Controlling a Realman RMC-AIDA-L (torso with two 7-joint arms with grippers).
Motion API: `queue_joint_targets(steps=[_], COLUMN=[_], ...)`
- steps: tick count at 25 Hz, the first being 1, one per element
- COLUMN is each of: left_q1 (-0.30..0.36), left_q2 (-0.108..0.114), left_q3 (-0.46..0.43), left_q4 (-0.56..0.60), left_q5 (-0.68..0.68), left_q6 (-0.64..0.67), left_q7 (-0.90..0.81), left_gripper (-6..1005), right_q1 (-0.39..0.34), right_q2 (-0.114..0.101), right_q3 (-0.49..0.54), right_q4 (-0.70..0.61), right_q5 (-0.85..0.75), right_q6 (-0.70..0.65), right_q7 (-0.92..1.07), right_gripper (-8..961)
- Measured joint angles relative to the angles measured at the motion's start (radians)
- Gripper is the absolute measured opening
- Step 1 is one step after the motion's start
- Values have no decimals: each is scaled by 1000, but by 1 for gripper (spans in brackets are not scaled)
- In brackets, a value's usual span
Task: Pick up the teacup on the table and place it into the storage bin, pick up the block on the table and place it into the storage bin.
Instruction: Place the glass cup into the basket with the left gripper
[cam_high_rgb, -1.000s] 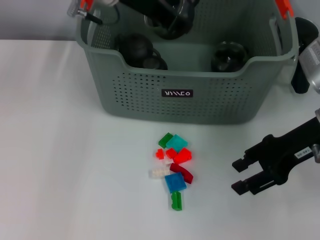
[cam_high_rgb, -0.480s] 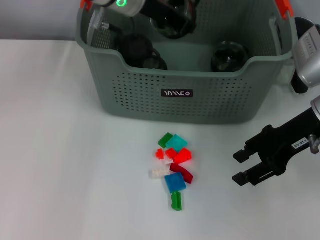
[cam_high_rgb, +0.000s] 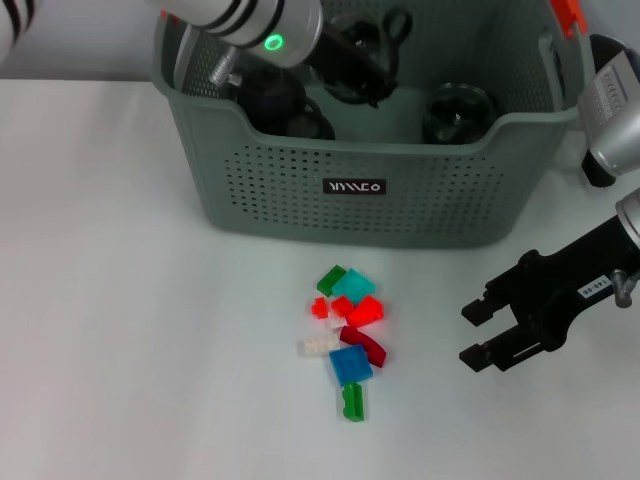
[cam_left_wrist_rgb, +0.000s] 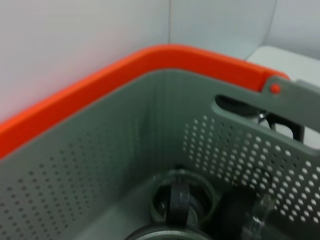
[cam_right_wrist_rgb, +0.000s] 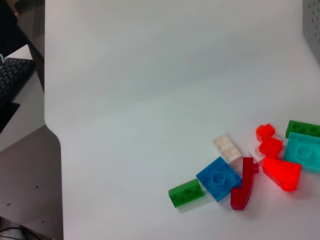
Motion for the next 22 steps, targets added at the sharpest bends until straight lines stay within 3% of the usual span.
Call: queue_joint_targets(steps=[8, 22], left_q1=[-18, -21], left_q2=[-37, -46], left_q3=[2, 33], left_q4=[-18, -21], left_q5=[76, 78], left_q6=[-17, -20], left_q7=[1, -2], left_gripper=[42, 41], right_q1=[-5, -12], right_q2=[3, 8], right_q3=[2, 0], right_q4=[0, 0], right_q5=[0, 0], right_q6=[0, 1], right_q7=[-1, -5], right_gripper=[657, 657])
